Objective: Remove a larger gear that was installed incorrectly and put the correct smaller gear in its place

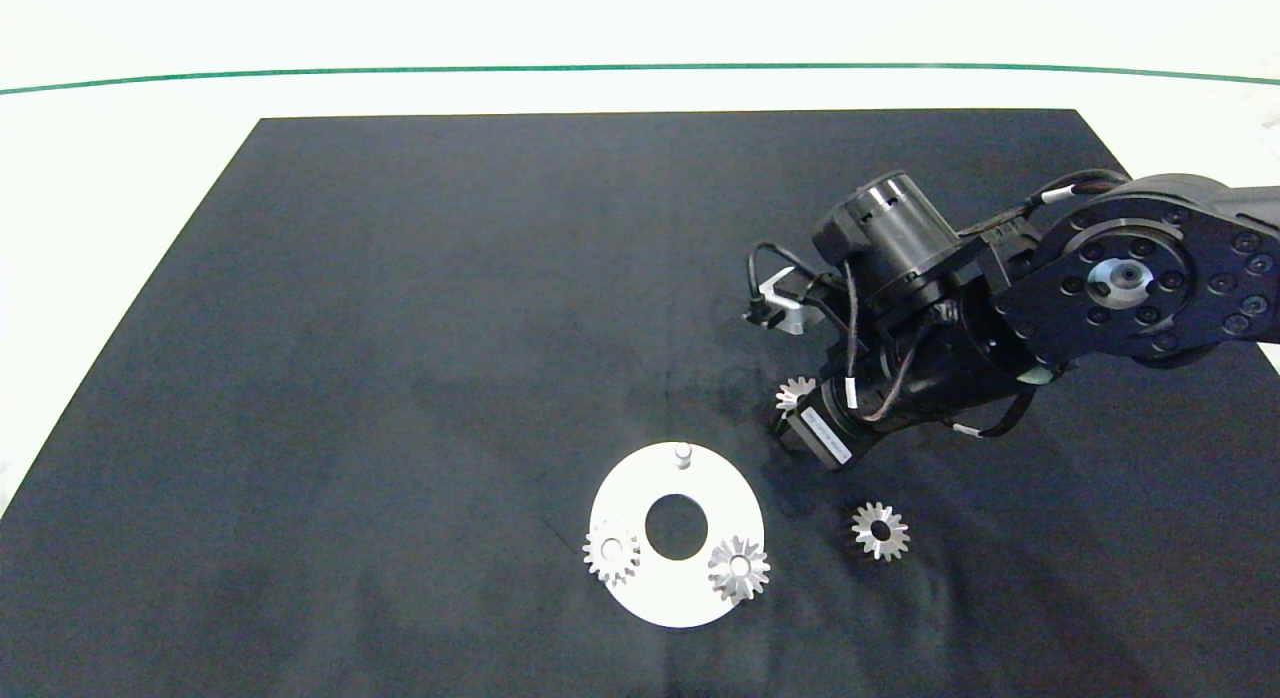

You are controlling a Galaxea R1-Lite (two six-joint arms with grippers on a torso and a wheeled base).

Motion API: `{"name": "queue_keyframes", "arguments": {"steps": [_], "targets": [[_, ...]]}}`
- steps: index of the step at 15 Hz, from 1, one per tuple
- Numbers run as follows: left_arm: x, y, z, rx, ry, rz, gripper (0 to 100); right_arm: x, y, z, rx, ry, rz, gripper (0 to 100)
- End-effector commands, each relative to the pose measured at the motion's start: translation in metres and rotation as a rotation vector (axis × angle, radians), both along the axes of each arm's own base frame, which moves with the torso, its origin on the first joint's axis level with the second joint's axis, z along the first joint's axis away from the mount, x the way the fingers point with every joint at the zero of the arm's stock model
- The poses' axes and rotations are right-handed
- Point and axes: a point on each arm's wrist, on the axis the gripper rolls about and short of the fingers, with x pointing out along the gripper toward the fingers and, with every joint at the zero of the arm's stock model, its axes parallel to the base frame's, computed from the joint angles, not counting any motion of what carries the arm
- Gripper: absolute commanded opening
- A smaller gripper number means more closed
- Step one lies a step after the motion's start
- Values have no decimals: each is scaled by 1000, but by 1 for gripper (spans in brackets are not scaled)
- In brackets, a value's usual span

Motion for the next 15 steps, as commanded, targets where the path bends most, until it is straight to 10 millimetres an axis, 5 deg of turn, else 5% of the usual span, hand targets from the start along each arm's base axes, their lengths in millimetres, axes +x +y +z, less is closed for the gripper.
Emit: {"name": "queue_keyframes", "arguments": {"steps": [1, 4, 7, 15], "targets": [[0, 0, -1, 1, 7, 2, 100, -12, -6, 11, 13, -15, 14, 100], [0, 0, -1, 0, 7, 1, 100, -57, -24, 31, 17, -53, 84, 100], [0, 0, 0, 1, 5, 2, 100, -95, -42, 24, -20, -35, 136, 100], [-2, 0, 2, 1, -7, 2, 100, -92, -48, -35, -39, 15, 101, 86]]}}
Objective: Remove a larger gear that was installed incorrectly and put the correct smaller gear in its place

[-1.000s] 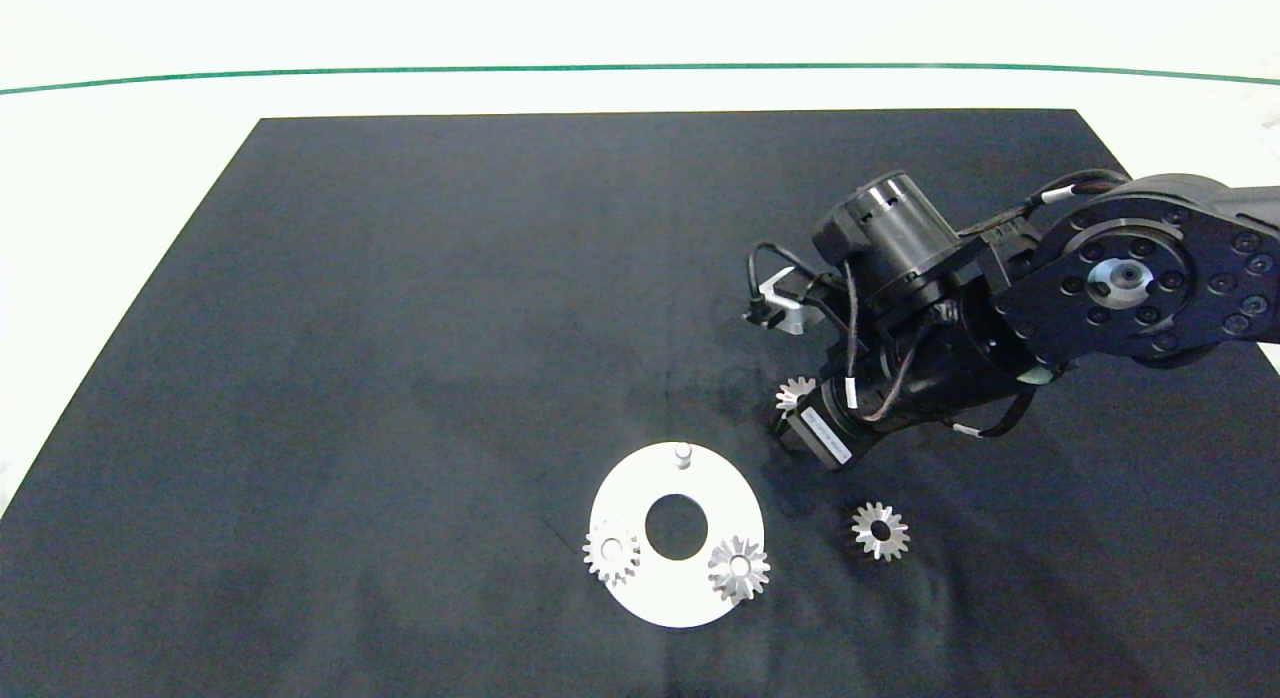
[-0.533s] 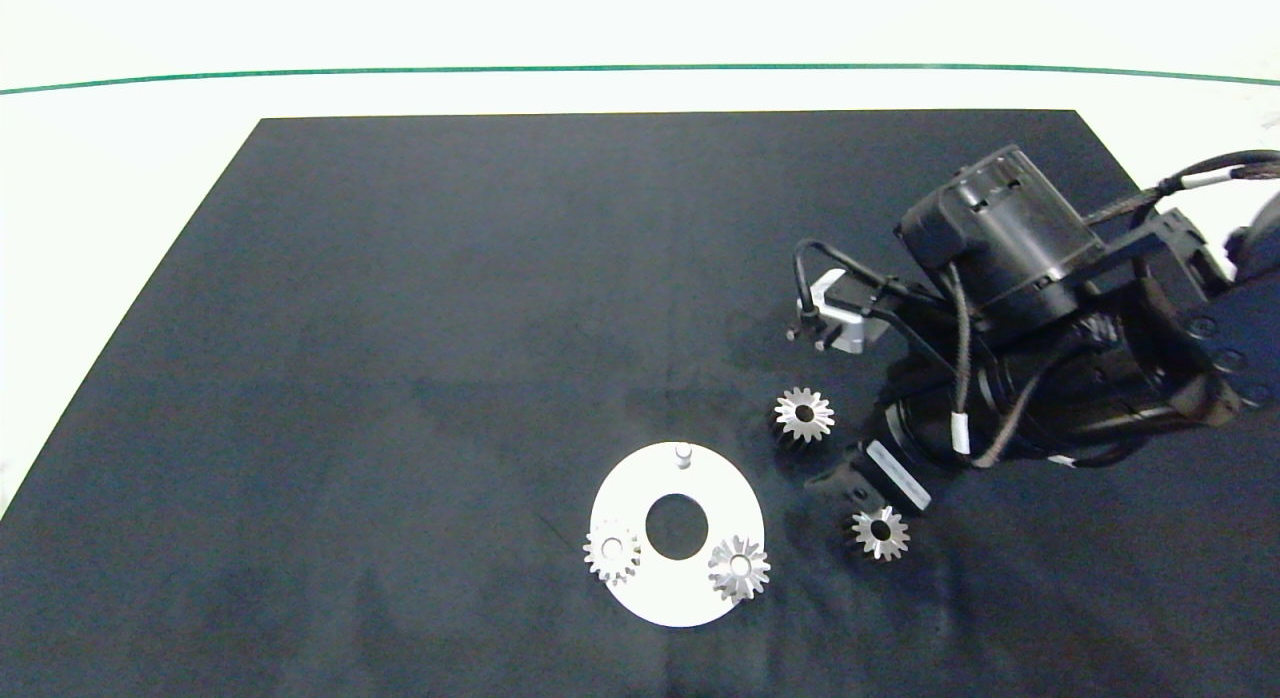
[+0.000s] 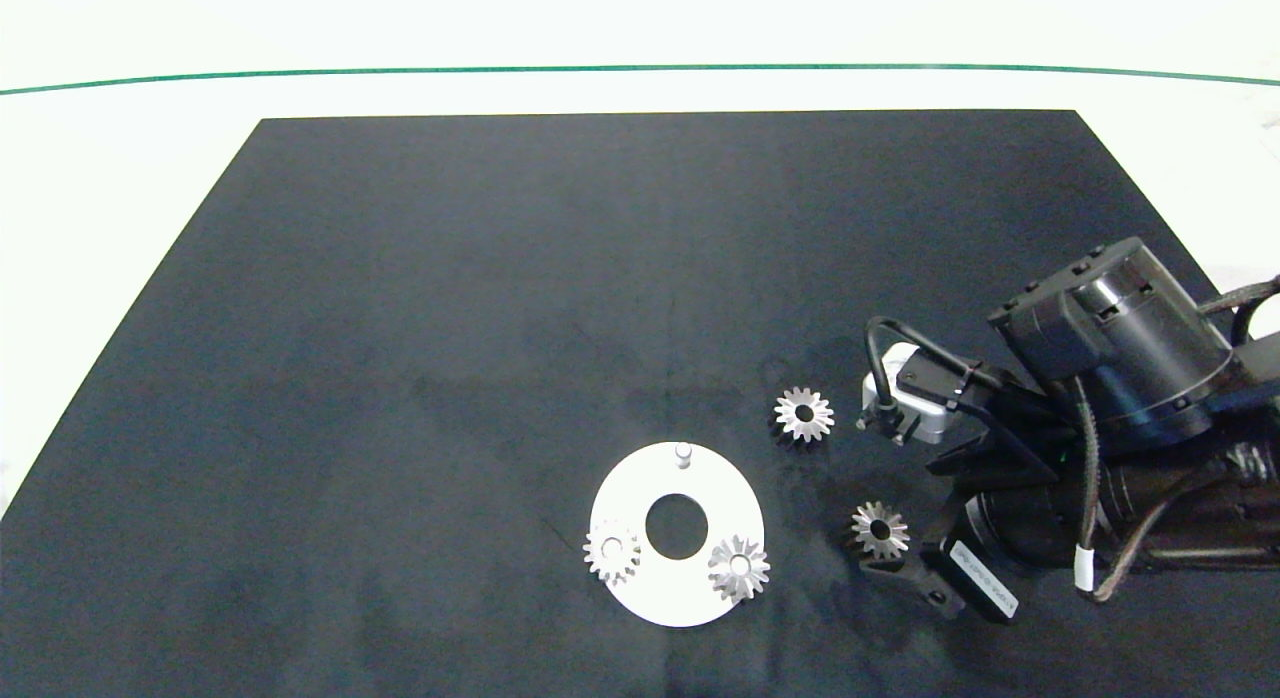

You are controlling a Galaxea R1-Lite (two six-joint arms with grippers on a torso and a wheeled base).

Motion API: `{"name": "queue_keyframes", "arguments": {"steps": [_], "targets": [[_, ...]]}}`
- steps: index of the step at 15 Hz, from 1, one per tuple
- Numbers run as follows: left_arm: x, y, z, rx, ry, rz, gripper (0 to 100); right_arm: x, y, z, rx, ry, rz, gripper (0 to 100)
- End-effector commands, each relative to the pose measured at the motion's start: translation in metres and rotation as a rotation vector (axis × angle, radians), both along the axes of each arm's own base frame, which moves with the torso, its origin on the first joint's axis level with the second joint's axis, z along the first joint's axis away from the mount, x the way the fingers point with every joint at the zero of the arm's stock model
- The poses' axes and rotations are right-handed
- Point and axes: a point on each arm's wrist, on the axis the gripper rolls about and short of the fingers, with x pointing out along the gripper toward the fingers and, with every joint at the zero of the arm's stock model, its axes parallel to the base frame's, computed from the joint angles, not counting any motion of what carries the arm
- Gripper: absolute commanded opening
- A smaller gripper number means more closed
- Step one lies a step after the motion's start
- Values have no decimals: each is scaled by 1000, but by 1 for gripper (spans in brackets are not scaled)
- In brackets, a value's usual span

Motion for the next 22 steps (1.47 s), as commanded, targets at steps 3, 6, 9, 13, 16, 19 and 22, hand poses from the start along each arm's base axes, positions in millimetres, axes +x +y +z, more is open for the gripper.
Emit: {"name": "queue_keyframes", "arguments": {"steps": [3, 6, 9, 13, 16, 19, 22], "targets": [[-4, 0, 1, 1, -7, -1, 100, 5, 1, -31, -22, 33, -9, 80], [-4, 0, 1, 1, -8, -1, 100, 20, 1, -34, -2, 6, -44, 74], [-4, 0, 1, 1, -8, -1, 100, 25, -1, -37, 10, 11, -52, 68], [-4, 0, 1, 2, -8, 0, 100, 24, -1, -38, 5, 17, -49, 61], [-4, 0, 1, 2, -8, 0, 100, 24, -1, -39, 0, 20, -44, 55], [-5, 0, 1, 2, -10, 0, 100, 22, -2, -42, -11, 32, -42, 49], [-5, 0, 1, 1, -10, -1, 100, 21, -3, -45, -16, 39, -45, 43]]}}
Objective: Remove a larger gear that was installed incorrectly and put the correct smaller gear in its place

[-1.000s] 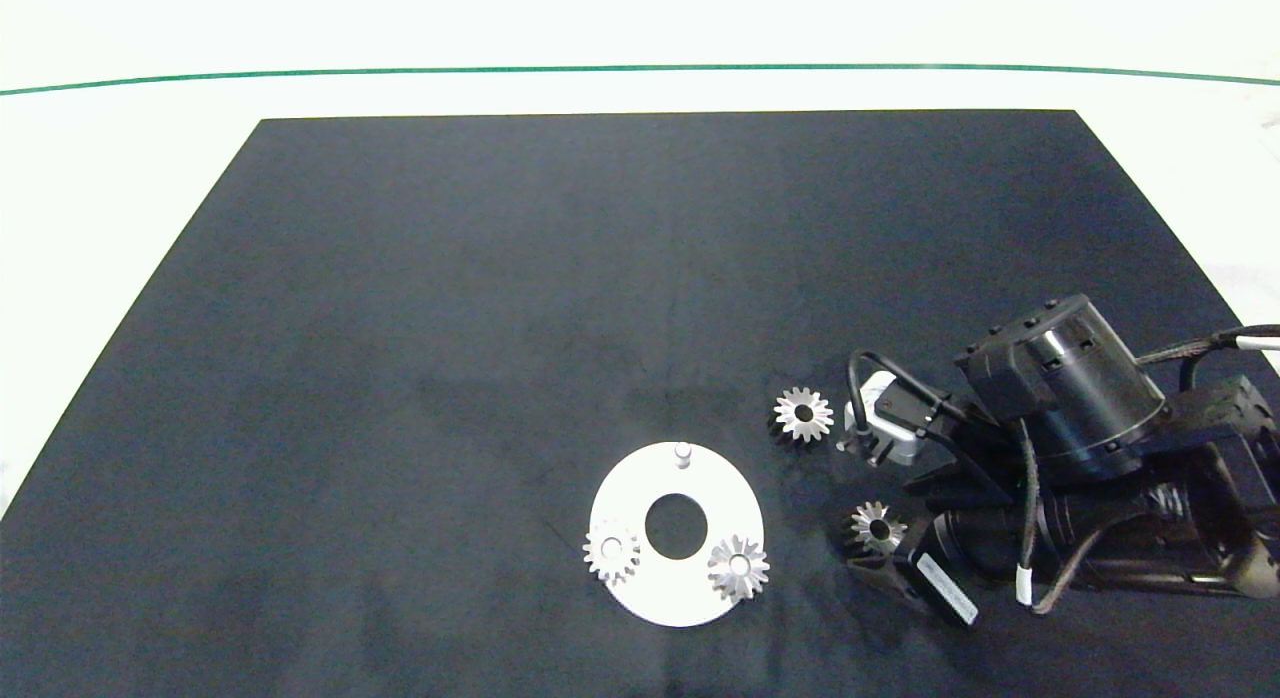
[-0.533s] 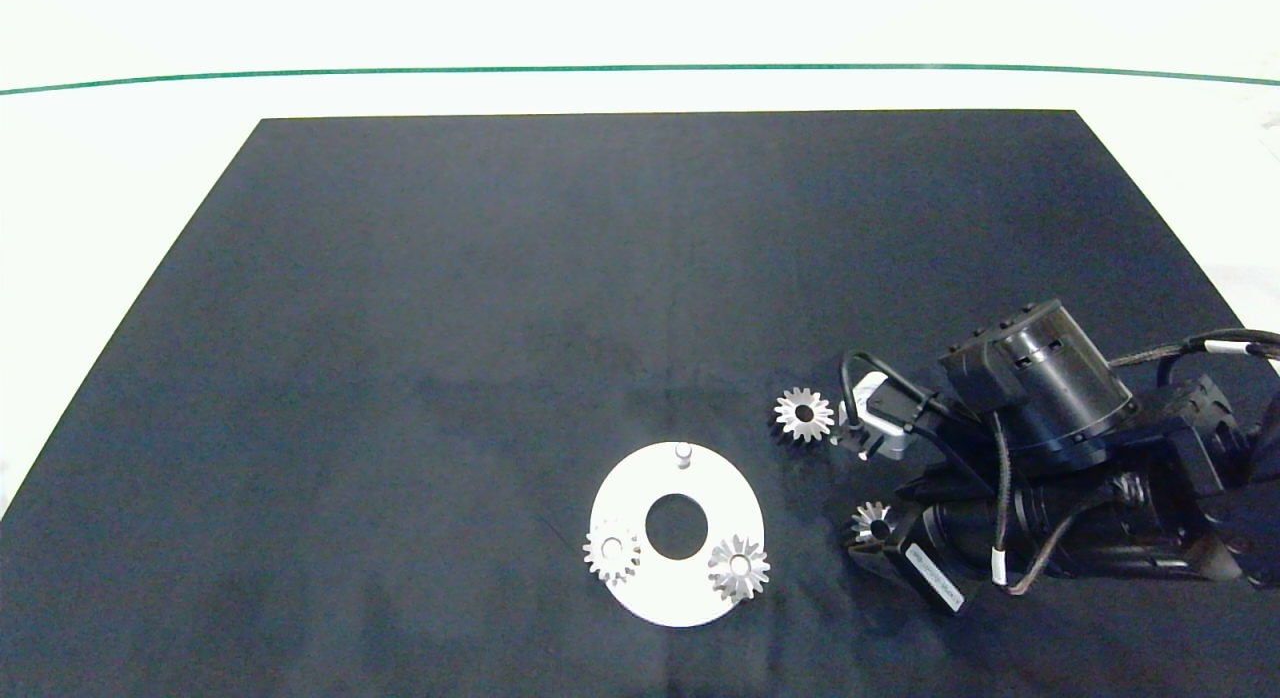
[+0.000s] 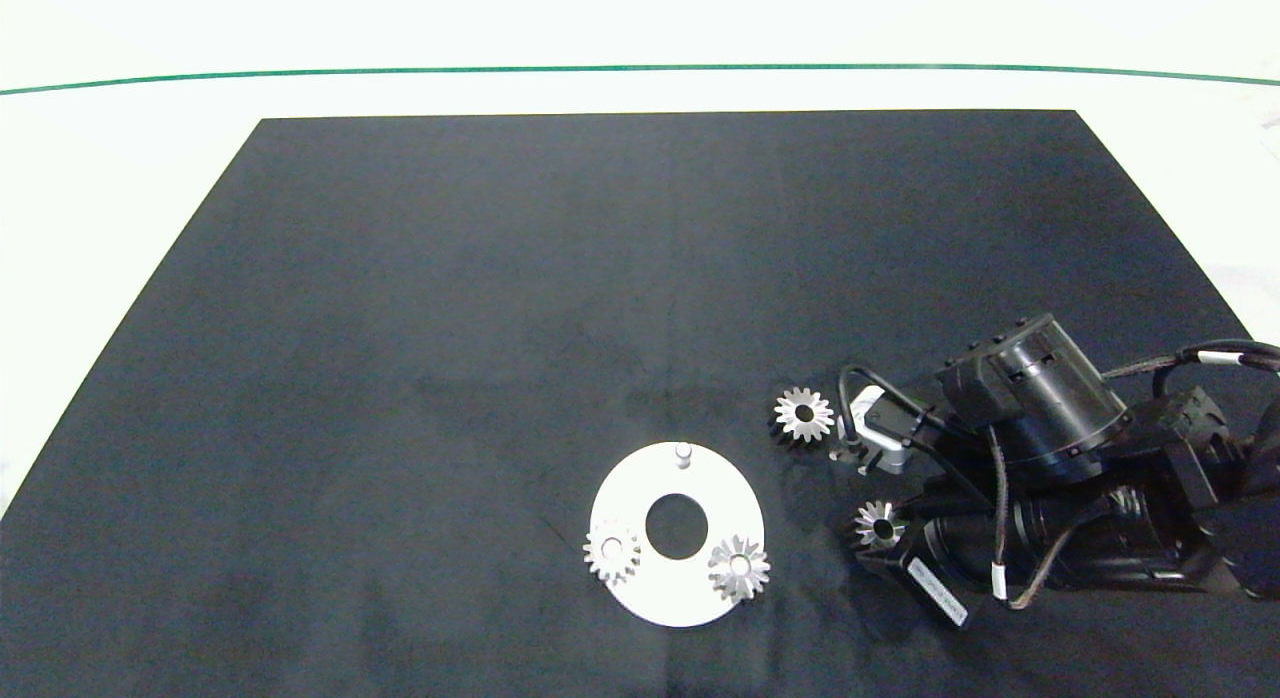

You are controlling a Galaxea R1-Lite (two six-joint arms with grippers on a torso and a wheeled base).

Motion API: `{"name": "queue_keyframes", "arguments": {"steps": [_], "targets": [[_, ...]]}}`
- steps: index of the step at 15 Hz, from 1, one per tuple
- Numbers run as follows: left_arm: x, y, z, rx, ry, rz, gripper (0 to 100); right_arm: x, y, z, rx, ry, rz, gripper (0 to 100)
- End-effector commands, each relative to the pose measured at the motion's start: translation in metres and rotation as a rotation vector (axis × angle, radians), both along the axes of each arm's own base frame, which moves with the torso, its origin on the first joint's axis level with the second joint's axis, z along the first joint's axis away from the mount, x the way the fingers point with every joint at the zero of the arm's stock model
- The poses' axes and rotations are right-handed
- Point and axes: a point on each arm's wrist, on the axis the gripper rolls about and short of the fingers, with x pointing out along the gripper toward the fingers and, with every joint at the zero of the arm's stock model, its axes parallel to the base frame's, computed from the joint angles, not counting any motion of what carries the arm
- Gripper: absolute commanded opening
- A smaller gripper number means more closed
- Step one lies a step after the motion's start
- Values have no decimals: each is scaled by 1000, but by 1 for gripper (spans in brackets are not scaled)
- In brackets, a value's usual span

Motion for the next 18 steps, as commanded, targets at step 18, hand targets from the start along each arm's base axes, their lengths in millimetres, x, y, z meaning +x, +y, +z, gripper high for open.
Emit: {"name": "queue_keyframes", "arguments": {"steps": [18], "targets": [[-1, 0, 0, 0, 3, 0, 100, -11, 43, 64, 75, -111, 145, 25]]}}
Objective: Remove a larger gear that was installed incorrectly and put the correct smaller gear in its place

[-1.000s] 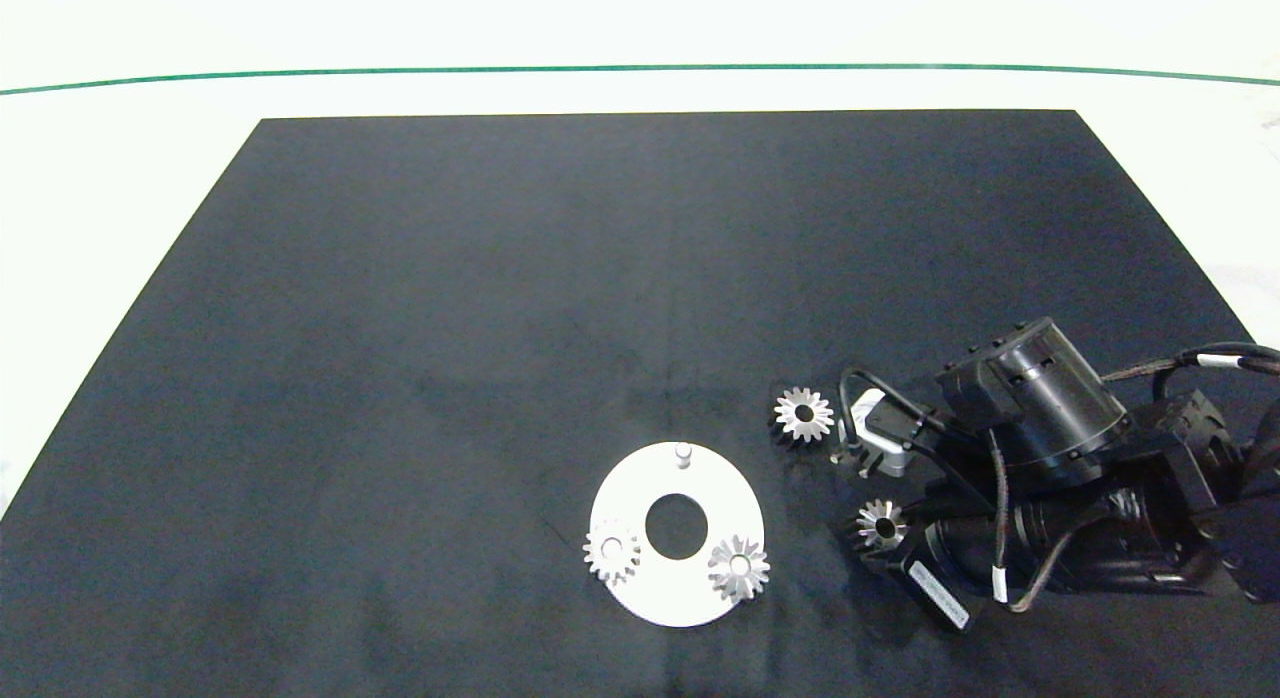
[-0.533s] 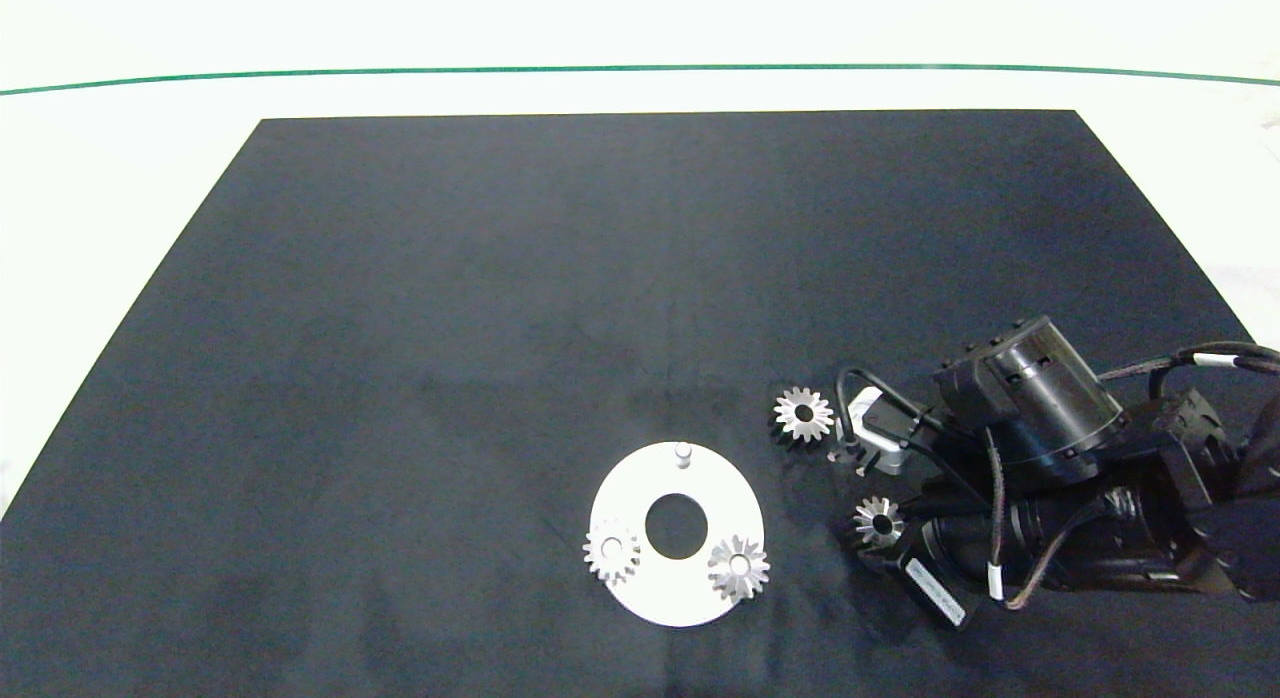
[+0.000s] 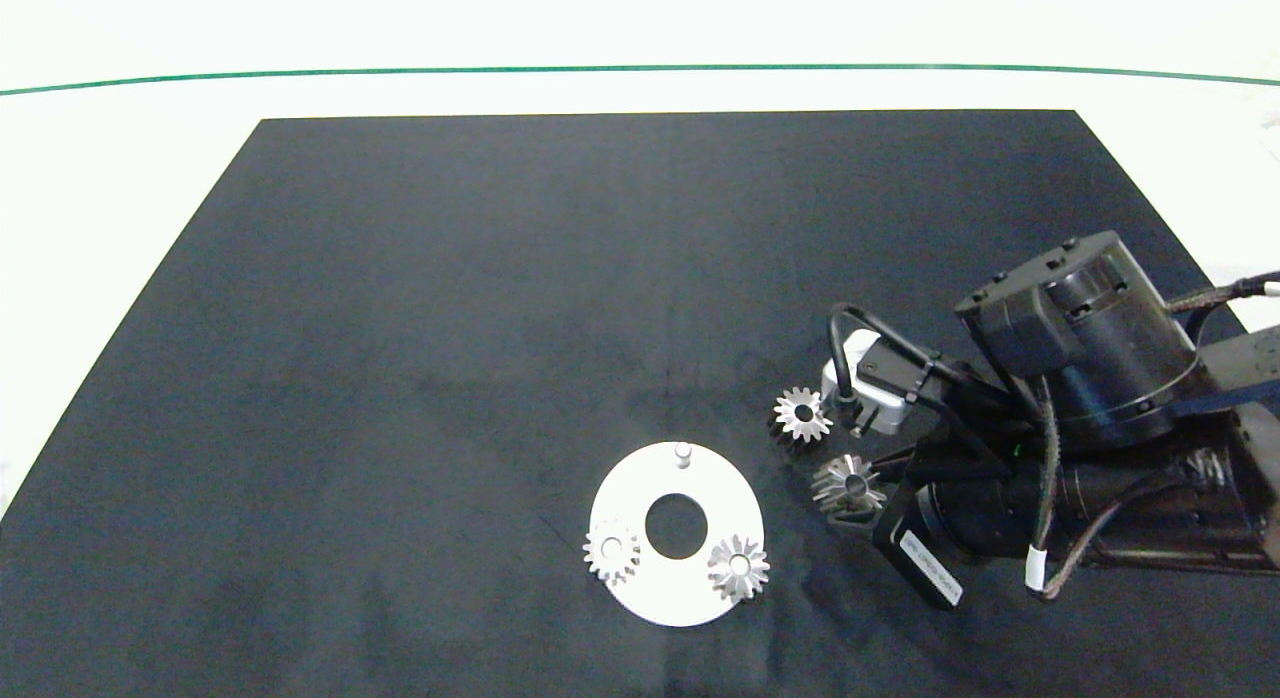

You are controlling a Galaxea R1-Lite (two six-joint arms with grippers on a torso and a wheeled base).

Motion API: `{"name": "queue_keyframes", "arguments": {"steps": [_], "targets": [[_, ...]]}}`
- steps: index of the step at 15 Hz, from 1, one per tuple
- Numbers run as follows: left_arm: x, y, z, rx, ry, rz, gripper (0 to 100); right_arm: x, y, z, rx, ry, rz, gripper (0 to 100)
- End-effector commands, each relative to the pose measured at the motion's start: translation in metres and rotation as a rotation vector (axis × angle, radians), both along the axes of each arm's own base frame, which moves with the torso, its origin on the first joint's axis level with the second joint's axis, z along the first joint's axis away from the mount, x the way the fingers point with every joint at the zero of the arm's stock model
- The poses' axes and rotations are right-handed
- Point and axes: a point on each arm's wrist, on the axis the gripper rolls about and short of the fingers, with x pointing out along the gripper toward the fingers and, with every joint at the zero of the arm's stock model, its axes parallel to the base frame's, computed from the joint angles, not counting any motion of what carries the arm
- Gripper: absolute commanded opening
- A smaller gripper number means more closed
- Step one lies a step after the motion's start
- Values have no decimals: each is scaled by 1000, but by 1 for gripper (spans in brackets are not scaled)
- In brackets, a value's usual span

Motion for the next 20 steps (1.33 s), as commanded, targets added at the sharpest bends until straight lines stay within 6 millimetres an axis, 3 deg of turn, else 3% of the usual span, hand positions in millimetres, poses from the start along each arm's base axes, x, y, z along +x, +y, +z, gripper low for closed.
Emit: {"name": "queue_keyframes", "arguments": {"steps": [1, 4, 10, 20], "targets": [[0, 0, -1, 0, 7, 1, 100, 11, 26, 15, 2, -2, 42, 25], [0, 0, -1, 1, 7, 2, 100, 29, 58, 16, 4, -12, 61, 25], [1, 0, -1, 0, 9, -1, 100, 44, 93, 8, 26, -7, 78, 25], [0, 0, -1, 0, 7, -1, 100, 45, 98, -1, 9, 16, 77, 25]]}}
